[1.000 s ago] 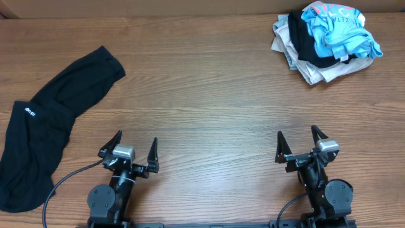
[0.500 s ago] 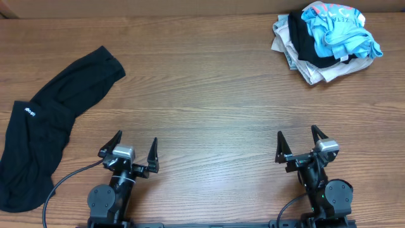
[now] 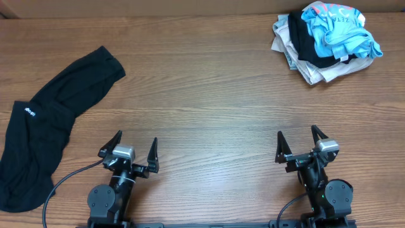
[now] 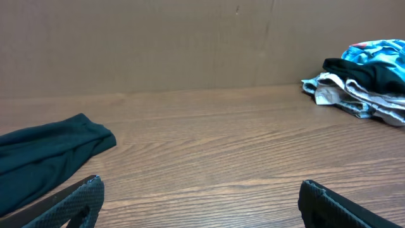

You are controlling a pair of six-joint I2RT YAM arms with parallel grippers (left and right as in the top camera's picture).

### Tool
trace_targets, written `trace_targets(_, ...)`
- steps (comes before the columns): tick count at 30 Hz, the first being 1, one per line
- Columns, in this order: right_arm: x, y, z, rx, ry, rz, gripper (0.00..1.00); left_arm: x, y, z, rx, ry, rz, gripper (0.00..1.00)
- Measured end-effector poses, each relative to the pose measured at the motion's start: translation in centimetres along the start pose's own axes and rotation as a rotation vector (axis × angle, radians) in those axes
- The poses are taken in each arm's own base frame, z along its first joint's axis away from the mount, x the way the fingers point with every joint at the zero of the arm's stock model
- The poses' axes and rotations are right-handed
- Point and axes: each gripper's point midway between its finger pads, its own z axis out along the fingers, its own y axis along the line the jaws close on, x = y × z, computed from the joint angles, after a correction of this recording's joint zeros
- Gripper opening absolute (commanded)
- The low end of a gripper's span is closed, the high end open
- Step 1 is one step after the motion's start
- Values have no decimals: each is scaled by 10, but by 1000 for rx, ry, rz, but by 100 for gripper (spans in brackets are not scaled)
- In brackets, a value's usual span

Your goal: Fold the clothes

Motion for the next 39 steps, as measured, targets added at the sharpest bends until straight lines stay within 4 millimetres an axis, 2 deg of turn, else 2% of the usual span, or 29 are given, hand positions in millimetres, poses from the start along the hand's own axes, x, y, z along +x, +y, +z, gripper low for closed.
trace_targets(32, 0, 0, 0, 0, 0, 0, 100, 0, 0, 0, 0, 0, -1, 100)
trace_targets(39, -3, 0, 0, 2, -13, -1, 100, 0, -3, 0, 15, 0, -125, 100)
